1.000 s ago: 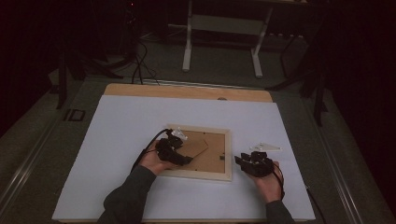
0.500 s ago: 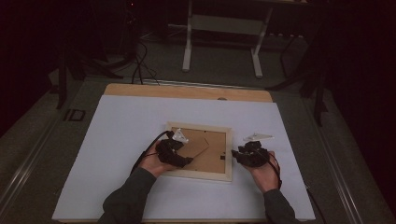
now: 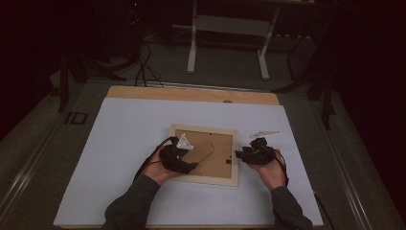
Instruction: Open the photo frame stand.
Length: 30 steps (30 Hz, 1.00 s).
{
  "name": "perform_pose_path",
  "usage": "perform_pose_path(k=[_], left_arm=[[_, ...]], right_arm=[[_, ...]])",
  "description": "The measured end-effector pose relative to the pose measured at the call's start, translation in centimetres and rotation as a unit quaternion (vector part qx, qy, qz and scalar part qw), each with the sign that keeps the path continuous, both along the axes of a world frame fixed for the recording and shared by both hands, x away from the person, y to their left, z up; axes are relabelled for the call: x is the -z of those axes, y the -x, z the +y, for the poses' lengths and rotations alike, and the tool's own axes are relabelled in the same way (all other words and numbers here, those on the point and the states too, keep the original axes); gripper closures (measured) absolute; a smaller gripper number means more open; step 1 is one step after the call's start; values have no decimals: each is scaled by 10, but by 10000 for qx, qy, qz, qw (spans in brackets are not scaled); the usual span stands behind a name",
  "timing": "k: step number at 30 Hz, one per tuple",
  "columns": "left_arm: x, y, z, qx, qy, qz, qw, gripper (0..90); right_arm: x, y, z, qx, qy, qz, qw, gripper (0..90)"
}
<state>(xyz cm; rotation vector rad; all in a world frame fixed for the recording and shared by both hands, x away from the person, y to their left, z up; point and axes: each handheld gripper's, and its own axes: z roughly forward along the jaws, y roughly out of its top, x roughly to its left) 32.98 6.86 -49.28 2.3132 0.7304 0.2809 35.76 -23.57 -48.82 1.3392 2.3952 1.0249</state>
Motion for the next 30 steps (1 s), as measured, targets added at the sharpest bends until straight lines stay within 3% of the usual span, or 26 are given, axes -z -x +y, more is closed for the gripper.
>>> perform_pose_path(k=[12,22,30], left_arm=[[-3,12,-3,-2,-97,-423,9991,397],[-1,17,-1,23,-48,-663,9978,396],[-1,18,-1,14,-26,-741,9972,394]], right_arm=[[-3,-11,5,-111,-263,383,9989,549],[-4,-20,-1,-133,-591,705,9957,532],[-3,-26,-2,-111,-725,892,9933,507]])
